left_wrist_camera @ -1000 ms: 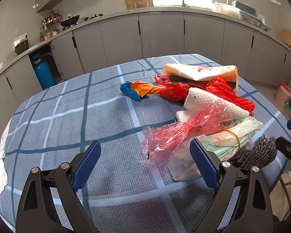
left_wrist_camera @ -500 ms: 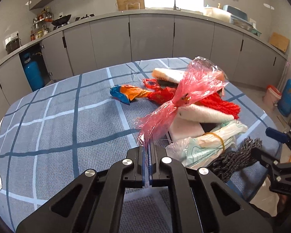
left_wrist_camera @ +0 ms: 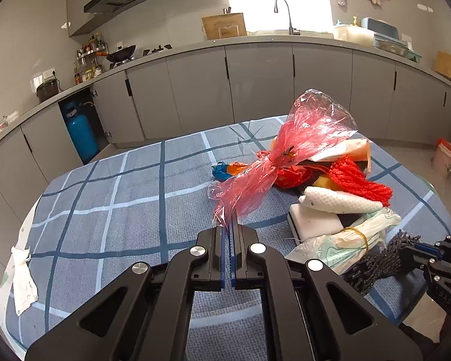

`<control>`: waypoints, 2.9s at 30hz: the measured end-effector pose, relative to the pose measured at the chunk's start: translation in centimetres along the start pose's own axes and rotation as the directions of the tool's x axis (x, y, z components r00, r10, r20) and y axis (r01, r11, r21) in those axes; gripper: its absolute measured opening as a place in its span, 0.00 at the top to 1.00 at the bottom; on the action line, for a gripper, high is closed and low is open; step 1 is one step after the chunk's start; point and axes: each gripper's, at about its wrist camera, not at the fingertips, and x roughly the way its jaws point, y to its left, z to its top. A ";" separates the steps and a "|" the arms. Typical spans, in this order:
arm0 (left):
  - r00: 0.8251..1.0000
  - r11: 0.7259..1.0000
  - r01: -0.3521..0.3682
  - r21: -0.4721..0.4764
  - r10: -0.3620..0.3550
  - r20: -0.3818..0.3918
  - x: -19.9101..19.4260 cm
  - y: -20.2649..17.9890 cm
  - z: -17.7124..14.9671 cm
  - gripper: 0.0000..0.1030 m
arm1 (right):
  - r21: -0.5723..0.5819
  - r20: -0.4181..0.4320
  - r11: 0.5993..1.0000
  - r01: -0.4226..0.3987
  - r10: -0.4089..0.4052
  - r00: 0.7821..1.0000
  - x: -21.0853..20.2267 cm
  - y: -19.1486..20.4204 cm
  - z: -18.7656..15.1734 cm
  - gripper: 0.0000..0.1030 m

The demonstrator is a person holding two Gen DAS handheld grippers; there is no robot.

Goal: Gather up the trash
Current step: 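Grasp the pink plastic bag with the left tool while the right tool grasps the dark scouring pad, then carry the pink bag and scouring pad over the green basin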

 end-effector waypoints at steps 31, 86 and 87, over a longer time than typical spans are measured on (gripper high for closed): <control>0.988 0.986 0.126 0.106 -0.134 0.079 -0.5 -7.5 5.4 0.97 | 0.117 0.262 0.989 0.086 -0.114 0.958 -9.0 -5.4 3.6 0.91; 0.882 0.811 0.469 0.349 -0.451 -0.137 9.8 -40.3 9.1 0.97 | 0.454 0.114 0.781 0.429 -0.529 0.841 -6.0 -32.8 -0.3 0.90; 0.881 0.809 0.471 0.351 -0.451 -0.144 10.1 -40.5 9.0 0.97 | 0.455 0.111 0.778 0.433 -0.532 0.840 -5.9 -33.0 -0.3 0.90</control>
